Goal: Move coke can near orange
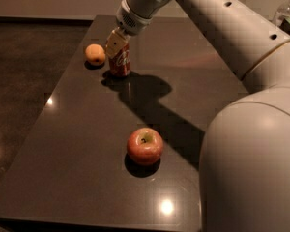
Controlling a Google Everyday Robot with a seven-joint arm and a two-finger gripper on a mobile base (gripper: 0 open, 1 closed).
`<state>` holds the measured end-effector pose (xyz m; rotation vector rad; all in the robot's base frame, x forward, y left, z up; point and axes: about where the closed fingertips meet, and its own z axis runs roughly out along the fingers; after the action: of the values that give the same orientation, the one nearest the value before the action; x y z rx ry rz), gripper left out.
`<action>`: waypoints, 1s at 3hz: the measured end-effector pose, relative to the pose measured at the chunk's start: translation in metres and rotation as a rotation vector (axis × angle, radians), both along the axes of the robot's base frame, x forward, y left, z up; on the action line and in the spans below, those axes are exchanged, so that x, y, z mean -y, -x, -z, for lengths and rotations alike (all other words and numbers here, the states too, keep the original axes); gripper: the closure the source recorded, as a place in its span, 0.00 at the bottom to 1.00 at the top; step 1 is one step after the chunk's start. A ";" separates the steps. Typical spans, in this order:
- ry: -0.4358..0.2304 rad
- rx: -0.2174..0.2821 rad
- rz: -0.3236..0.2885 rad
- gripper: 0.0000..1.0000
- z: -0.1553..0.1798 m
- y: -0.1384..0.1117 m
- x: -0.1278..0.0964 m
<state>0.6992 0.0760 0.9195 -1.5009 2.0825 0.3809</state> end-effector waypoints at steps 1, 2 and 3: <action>-0.004 -0.008 -0.011 0.38 0.004 -0.004 -0.003; -0.028 -0.015 -0.021 0.15 0.005 -0.005 -0.006; -0.028 -0.019 -0.024 0.00 0.008 -0.005 -0.009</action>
Offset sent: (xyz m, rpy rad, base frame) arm 0.0063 0.0050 0.0001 0.0636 0.0164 0.0265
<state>0.7043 0.0845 0.9116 -1.5129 2.0671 0.4336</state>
